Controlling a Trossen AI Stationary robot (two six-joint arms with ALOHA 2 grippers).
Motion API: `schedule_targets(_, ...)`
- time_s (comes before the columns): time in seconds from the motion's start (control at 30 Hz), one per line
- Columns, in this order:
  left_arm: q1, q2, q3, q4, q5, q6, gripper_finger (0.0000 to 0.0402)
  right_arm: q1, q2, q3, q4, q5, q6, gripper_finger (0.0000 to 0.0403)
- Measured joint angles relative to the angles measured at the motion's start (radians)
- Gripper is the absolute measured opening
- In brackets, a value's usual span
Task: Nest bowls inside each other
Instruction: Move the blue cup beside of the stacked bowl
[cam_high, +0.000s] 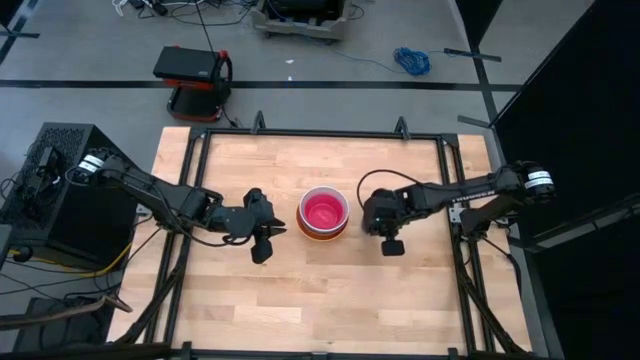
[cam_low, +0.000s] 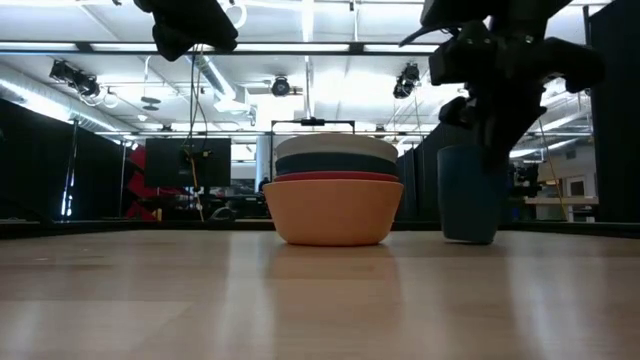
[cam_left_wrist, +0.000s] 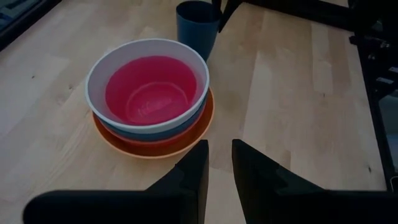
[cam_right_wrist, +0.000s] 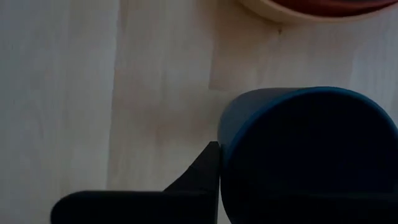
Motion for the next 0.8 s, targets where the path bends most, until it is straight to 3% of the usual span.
schedule_targets(0.8,0.0,0.0,0.0,0.001,-0.006,0.004,0.0058,-0.016,0.099,0.067,0.032,-0.052,-0.038,0.0)
